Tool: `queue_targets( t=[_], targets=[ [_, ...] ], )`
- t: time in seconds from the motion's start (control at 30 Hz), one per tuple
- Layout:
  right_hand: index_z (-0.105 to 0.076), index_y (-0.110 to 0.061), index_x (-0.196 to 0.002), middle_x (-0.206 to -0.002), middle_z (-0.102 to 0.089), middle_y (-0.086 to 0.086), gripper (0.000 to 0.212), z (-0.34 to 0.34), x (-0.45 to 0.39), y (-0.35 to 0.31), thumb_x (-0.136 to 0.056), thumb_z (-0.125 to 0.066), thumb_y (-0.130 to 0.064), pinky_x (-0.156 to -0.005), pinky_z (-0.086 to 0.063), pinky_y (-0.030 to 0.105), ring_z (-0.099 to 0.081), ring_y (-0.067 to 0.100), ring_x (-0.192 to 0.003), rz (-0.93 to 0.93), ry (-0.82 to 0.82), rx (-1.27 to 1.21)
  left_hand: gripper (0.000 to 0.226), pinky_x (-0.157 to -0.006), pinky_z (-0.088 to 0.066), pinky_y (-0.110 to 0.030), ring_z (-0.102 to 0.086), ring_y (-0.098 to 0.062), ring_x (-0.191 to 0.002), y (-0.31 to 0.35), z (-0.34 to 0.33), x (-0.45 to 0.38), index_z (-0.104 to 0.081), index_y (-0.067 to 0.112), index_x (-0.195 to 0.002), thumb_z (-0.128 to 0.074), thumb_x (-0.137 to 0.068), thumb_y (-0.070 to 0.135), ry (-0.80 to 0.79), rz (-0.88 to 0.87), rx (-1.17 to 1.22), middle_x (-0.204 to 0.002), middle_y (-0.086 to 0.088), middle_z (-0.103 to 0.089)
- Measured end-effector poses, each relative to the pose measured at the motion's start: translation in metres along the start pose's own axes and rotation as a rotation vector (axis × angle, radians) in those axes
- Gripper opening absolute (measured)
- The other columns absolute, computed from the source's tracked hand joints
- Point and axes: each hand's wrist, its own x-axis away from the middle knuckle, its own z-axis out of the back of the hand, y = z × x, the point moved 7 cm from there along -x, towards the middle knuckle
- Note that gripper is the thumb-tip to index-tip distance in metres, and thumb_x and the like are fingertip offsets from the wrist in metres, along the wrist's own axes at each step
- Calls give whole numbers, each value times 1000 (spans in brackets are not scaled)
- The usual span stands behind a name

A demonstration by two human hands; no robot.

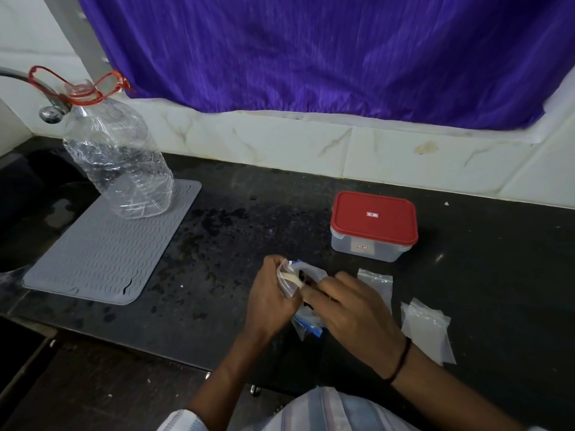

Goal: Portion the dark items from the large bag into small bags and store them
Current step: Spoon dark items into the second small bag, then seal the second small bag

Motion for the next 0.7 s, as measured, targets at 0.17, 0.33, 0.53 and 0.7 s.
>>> queue_targets(
  t=[0.17,0.33,0.53,0.7],
  targets=[
    [-73,-7,-96,-76,-60,3,21,17,15,28,-98,-53,-15,-55,-45,31,-51,16,-63,-189,190,-26,34,-63,-45,-16,-61,0,-78,-12,7,-1,-50,27,-103,-72,-78,20,45,139,25,-88,11,-61],
    [-70,-15,-99,-79,-62,0,23,-38,41,47,-97,-48,-19,-59,-48,32,-53,16,-69,-220,-101,57,38,-60,-44,-11,-58,2,-71,-10,10,0,-47,28,-101,-75,-79,12,77,155,58,-84,9,-58],
    [-67,-27,-107,-109,-58,-6,28,-77,58,53,-93,-44,-35,-74,-50,31,-54,15,-92,-334,-344,-1,50,-61,-44,-13,-57,-1,-73,7,9,-5,-40,25,-106,-78,-76,15,92,95,54,-86,8,-54],
    [-60,-26,-119,-114,-56,-11,37,-29,28,53,-94,-49,-51,-87,-43,15,-53,0,-106,-515,-62,-524,58,-65,-46,-22,-58,-10,-84,33,-4,-13,-30,33,-110,-75,-73,36,43,21,33,-100,3,-50]
  ],
)
